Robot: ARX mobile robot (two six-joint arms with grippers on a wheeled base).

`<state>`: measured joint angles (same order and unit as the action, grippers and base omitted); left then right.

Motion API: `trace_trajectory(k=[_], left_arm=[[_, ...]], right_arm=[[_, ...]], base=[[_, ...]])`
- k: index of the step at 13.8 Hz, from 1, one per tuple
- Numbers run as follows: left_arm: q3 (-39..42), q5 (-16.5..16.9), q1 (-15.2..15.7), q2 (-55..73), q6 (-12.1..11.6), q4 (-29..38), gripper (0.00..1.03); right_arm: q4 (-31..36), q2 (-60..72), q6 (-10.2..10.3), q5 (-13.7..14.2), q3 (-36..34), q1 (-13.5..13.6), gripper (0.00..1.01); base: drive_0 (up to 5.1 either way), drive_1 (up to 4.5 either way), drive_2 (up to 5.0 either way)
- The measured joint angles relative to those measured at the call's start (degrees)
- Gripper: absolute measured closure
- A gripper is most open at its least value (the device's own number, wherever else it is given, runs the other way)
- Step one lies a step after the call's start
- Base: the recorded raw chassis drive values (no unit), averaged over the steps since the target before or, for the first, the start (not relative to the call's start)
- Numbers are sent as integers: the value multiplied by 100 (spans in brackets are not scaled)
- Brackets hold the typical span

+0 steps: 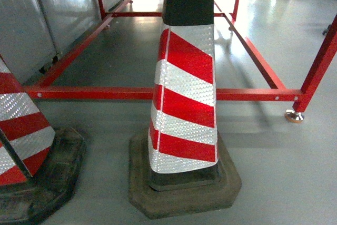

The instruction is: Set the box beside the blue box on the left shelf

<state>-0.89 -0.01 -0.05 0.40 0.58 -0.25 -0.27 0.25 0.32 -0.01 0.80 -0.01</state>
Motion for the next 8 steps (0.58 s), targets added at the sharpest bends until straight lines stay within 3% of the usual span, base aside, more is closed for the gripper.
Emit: trace_trajectory(k=[8], left_arm=[[0,0,0,0,0,0,5]], right_arm=[[2,0,0,0,0,0,3]], base=[[0,0,0]])
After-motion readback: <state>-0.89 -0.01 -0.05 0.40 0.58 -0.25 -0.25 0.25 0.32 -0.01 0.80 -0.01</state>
